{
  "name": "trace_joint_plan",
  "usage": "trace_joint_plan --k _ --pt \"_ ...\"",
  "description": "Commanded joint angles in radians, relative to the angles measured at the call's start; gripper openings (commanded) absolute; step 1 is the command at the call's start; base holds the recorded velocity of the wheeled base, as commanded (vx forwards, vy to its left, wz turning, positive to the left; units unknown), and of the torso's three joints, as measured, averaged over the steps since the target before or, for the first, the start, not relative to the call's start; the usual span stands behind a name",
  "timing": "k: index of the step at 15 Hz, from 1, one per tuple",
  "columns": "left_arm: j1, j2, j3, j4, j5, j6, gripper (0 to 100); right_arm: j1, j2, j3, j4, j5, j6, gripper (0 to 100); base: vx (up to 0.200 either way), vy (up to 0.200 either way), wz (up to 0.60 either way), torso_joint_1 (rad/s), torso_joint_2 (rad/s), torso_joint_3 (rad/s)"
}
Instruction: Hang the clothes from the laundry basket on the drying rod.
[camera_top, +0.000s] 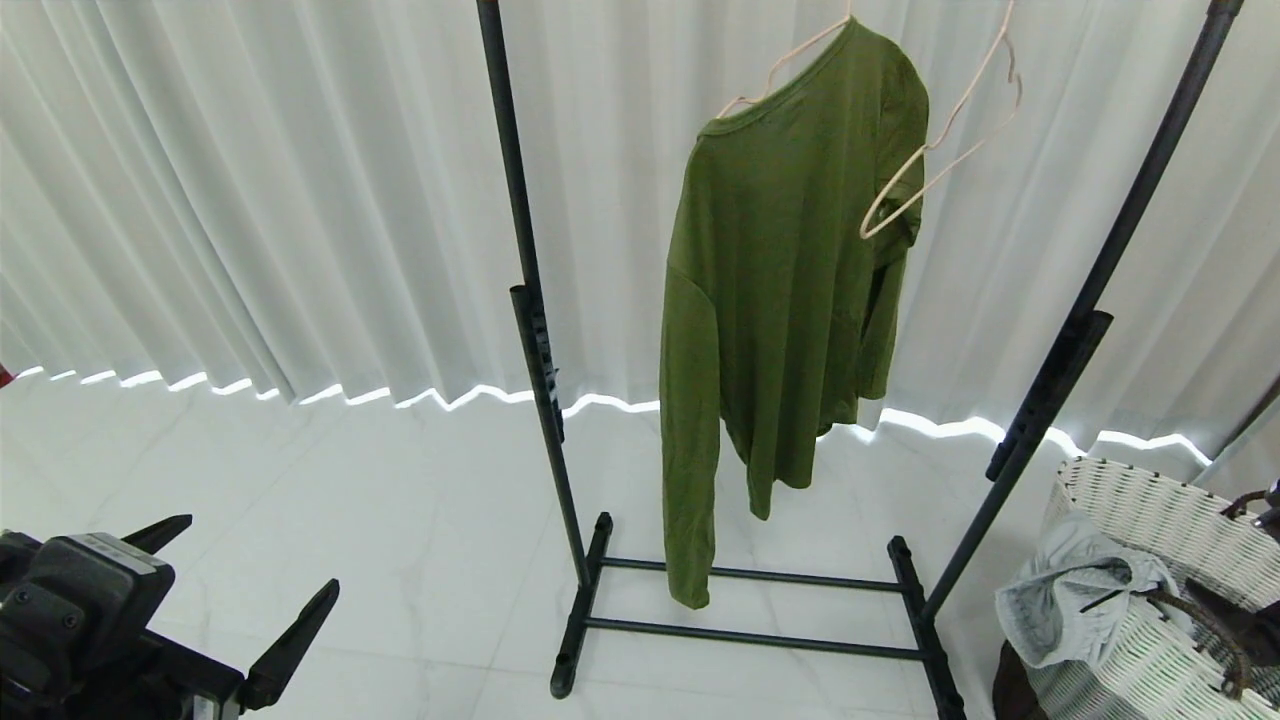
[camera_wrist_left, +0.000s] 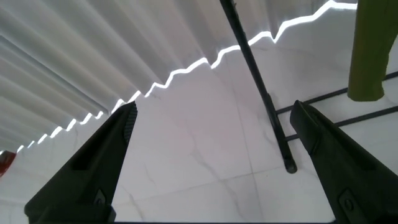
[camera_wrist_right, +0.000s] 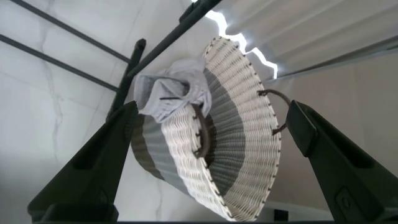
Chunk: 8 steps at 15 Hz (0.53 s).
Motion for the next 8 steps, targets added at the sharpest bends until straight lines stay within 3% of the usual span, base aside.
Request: trace_joint_plan --k 1,7,8 --pt "-0.005 0.004 0.001 0.001 -0.001 -0.001 100 -0.002 0.003 0.005 -0.002 0.0 -0.001 100 0.0 -0.2 0.0 -0.051 0.22 0.168" --pt "-0.014 0.002 -0.001 -0.001 -0.007 0.001 100 -0.005 0.001 0.008 -0.002 0.0 -0.001 100 0.0 -0.2 0.0 -0.007 0.05 0.037" --pt "-0.014 0.004 0.001 0.001 -0.007 0.002 100 -0.005 0.003 0.009 -0.001 0.0 -0.001 100 0.2 0.0 0.0 0.002 0.01 0.002"
